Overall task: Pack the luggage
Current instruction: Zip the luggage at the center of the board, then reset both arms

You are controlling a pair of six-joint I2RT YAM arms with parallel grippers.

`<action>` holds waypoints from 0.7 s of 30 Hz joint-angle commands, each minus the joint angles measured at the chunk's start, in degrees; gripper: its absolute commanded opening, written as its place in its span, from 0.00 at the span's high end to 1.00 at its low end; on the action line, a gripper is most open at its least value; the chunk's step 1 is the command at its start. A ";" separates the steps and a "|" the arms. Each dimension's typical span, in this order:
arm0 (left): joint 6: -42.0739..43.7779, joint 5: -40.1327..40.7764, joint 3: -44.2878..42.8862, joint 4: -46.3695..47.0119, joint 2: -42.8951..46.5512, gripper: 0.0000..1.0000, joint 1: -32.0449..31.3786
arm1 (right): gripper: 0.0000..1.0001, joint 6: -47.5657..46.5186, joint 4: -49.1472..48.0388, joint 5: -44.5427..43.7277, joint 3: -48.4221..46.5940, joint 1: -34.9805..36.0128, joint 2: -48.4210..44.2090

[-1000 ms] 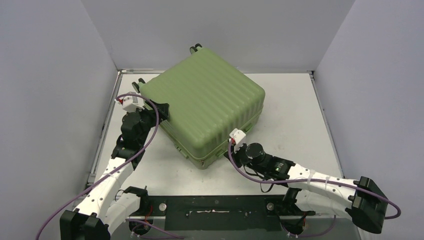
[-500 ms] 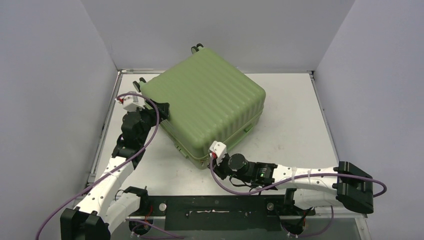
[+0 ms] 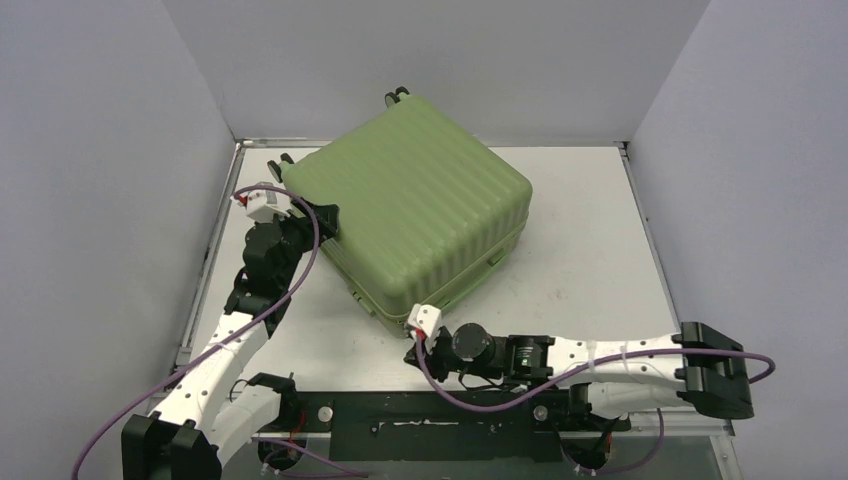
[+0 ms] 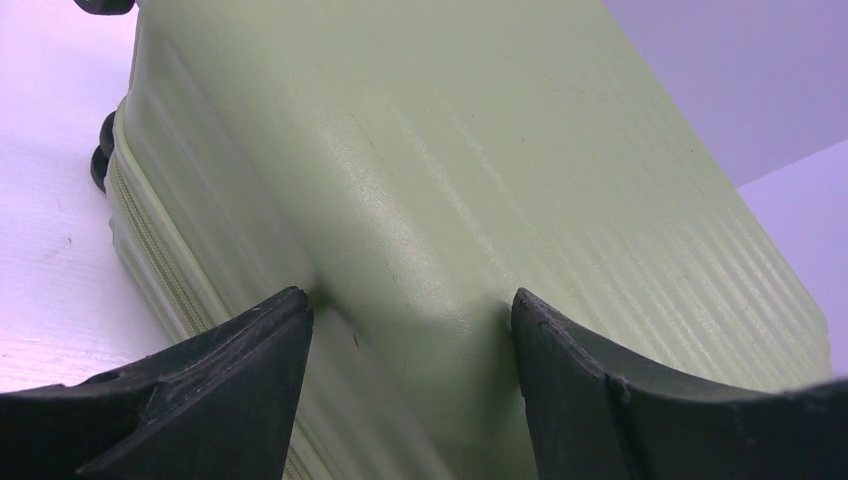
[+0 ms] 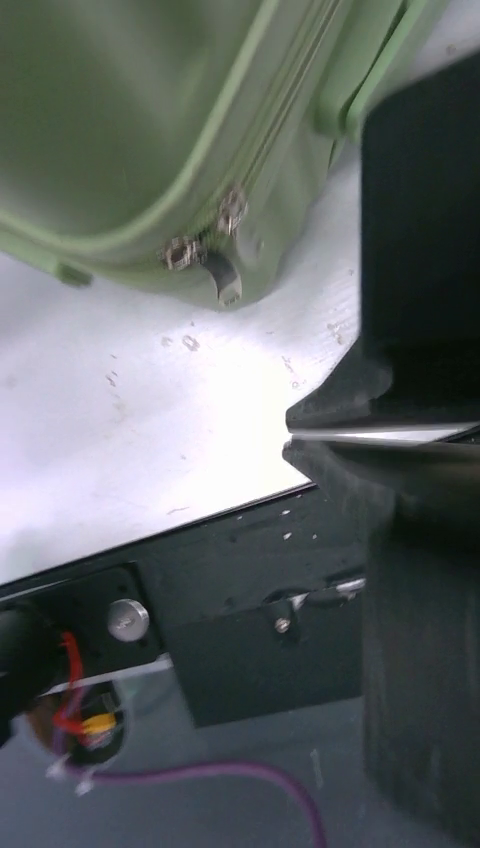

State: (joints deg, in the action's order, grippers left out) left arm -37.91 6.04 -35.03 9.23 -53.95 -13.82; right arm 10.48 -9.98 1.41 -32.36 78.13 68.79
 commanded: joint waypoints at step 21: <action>6.55 12.72 -29.06 -42.27 -4.23 0.03 -1.82 | 0.00 26.33 36.16 -40.56 -36.05 -33.98 -12.35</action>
State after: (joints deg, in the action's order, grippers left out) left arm -37.39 16.67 -50.30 -17.72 -53.41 -15.57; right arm 27.57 14.98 -32.97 -60.42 54.85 54.83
